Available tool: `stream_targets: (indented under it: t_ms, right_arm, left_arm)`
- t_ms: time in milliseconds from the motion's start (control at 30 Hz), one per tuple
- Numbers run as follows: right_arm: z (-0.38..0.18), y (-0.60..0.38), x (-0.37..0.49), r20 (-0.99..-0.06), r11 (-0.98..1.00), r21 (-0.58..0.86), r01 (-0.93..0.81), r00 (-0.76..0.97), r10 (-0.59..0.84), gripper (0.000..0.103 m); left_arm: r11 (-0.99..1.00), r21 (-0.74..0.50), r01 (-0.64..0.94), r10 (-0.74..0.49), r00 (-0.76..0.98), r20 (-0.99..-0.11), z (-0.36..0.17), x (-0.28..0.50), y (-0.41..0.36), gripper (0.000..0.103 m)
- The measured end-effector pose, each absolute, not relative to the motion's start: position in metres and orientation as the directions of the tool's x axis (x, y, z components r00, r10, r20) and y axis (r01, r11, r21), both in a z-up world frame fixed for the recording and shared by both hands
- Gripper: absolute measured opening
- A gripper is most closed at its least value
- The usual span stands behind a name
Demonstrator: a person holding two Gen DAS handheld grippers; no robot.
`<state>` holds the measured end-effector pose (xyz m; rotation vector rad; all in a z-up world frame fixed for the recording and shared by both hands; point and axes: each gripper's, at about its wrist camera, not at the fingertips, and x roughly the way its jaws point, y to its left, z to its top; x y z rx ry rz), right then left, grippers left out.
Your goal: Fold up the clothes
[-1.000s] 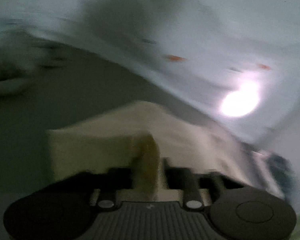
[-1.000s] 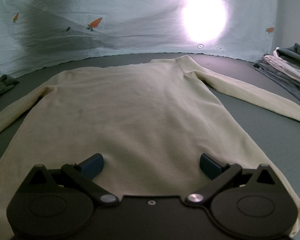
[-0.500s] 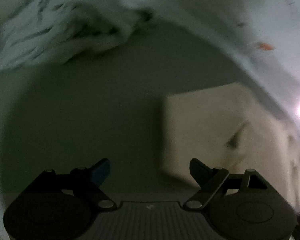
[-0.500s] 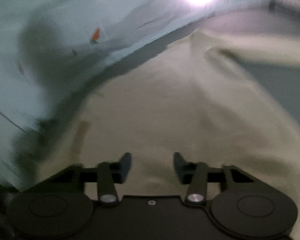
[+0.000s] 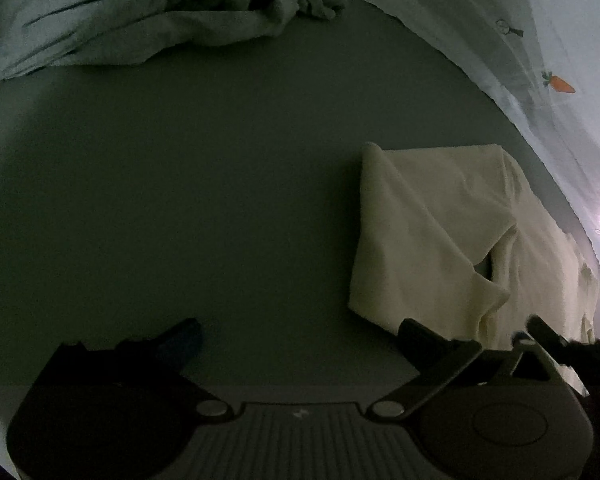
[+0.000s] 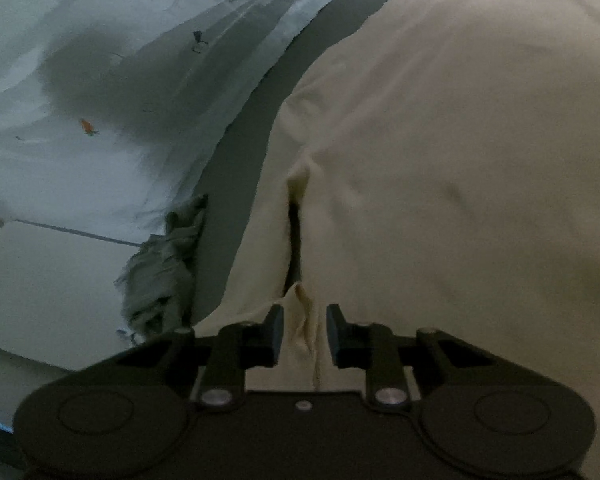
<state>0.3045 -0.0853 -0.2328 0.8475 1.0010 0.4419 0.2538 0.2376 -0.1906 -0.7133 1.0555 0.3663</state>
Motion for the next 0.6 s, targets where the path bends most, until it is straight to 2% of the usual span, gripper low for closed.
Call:
stream_targets:
  t_ms: [133, 200, 300, 333, 367, 400, 433, 500, 600]
  right_arm:
    - [-0.23, -0.071, 0.317, -0.587, 0.673, 0.74, -0.014, 0.476, 0.655, 0.027]
    - [-0.227, -0.063, 0.321, -0.609, 0.713, 0.7, -0.043, 0.484, 0.628, 0.033]
    - [-0.225, -0.048, 0.327, -0.637, 0.76, 0.644, -0.091, 0.486, 0.598, 0.035]
    - [-0.223, -0.045, 0.328, -0.641, 0.766, 0.632, -0.116, 0.478, 0.601, 0.033]
    - [-0.221, -0.041, 0.328, -0.643, 0.771, 0.618, -0.155, 0.464, 0.609, 0.024]
    - [-0.218, -0.036, 0.328, -0.65, 0.78, 0.594, -0.195, 0.455, 0.609, 0.01]
    - [-0.215, -0.033, 0.326, -0.657, 0.791, 0.568, -0.228, 0.453, 0.602, 0.005]
    - [-0.207, -0.031, 0.322, -0.663, 0.81, 0.52, -0.271, 0.469, 0.583, 0.003]
    - [-0.195, -0.047, 0.318, -0.626, 0.8, 0.534, -0.273, 0.509, 0.591, 0.003]
  left_arm:
    - [0.707, -0.381, -0.596, -0.085, 0.464, -0.882, -0.192, 0.252, 0.246, 0.103]
    - [0.701, -0.39, -0.597, -0.094, 0.465, -0.88, -0.192, 0.251, 0.249, 0.103]
    - [0.698, -0.397, -0.595, -0.101, 0.468, -0.878, -0.192, 0.252, 0.249, 0.103]
    - [0.697, -0.4, -0.595, -0.103, 0.469, -0.877, -0.192, 0.252, 0.249, 0.103]
    - [0.697, -0.401, -0.595, -0.104, 0.469, -0.877, -0.192, 0.252, 0.249, 0.103]
    - [0.695, -0.401, -0.597, -0.104, 0.469, -0.877, -0.192, 0.252, 0.25, 0.103]
    - [0.689, -0.401, -0.603, -0.103, 0.467, -0.878, -0.192, 0.252, 0.25, 0.103]
    - [0.679, -0.396, -0.619, -0.098, 0.458, -0.884, -0.192, 0.254, 0.25, 0.103]
    - [0.676, -0.367, -0.64, -0.075, 0.435, -0.897, -0.191, 0.259, 0.247, 0.103]
